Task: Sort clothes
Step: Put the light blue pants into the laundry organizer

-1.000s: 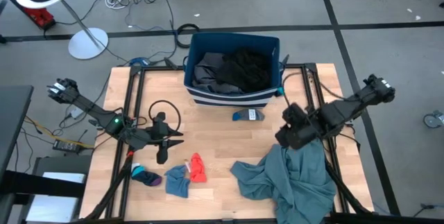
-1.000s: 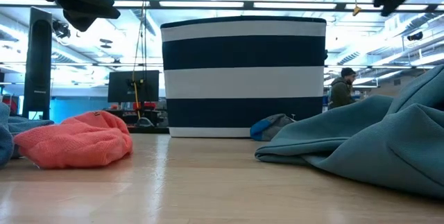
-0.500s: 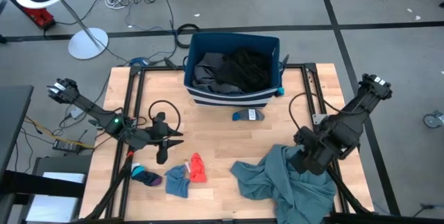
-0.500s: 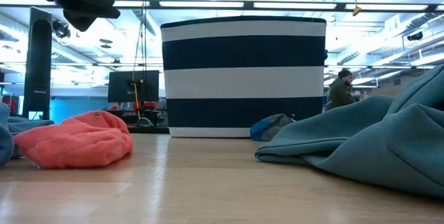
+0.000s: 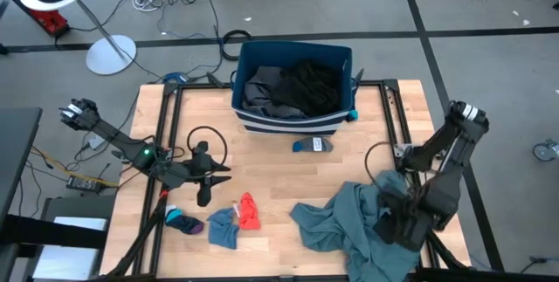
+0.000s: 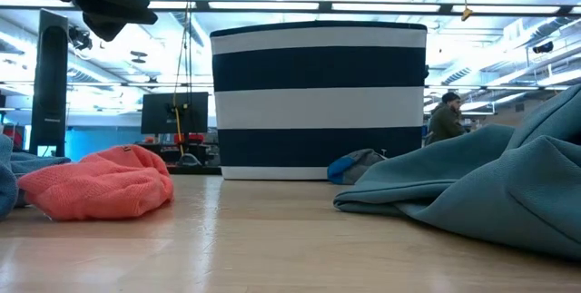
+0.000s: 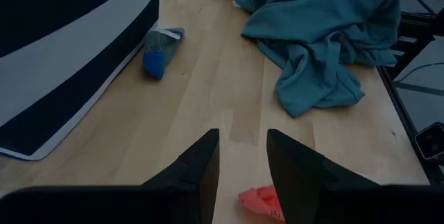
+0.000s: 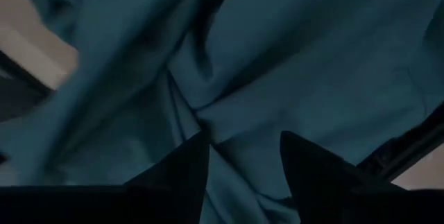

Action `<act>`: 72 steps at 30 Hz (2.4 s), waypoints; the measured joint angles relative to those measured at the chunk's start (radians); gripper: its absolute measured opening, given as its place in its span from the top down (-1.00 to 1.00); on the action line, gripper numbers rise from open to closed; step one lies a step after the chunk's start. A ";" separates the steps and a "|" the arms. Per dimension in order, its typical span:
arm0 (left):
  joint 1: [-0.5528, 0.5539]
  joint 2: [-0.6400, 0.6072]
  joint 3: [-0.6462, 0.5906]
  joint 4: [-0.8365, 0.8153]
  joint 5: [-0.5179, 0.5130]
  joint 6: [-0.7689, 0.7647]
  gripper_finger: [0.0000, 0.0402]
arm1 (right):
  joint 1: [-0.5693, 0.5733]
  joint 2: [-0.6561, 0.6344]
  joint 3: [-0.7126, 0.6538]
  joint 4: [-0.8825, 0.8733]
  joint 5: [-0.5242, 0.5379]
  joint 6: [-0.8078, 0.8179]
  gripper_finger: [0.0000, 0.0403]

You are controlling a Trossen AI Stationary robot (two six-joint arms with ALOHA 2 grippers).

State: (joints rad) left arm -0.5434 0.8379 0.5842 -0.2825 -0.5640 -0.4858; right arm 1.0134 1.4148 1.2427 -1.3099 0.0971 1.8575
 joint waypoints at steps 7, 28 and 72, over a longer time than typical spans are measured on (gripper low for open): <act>0.000 0.000 0.000 0.000 0.000 0.000 0.37 | 0.021 0.161 0.000 0.126 -0.049 -0.140 -0.16; 0.000 0.000 0.000 0.000 -0.004 -0.024 0.37 | -0.041 0.477 0.002 0.302 -0.039 -0.336 0.23; 0.000 0.000 0.000 0.000 -0.004 -0.019 0.37 | -0.311 0.142 0.626 -0.204 0.845 -0.760 0.96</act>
State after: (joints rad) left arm -0.5434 0.8381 0.5842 -0.2829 -0.5682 -0.5049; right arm 0.7021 1.5570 1.8691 -1.5137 0.9421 1.0974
